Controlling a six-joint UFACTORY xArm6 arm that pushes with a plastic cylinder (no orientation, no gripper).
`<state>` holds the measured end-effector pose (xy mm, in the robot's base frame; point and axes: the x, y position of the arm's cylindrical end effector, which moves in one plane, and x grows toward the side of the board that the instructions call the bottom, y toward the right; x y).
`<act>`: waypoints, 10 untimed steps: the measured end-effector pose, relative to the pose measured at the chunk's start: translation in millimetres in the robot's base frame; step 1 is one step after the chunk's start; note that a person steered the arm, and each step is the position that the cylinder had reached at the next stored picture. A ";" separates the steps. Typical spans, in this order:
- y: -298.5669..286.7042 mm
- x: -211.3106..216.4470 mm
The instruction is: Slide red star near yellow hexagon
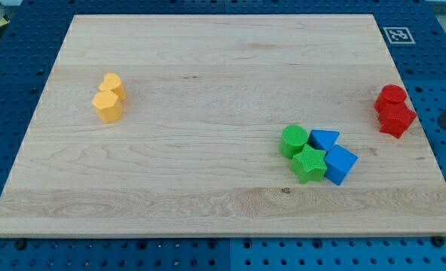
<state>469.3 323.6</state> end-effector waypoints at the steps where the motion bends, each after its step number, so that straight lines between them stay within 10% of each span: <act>1: -47.8 3.8; 3: -171.7 -3.9; 6: -53.4 -17.4; 8: -227.2 -34.5; 10: -158.7 -35.7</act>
<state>433.6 165.0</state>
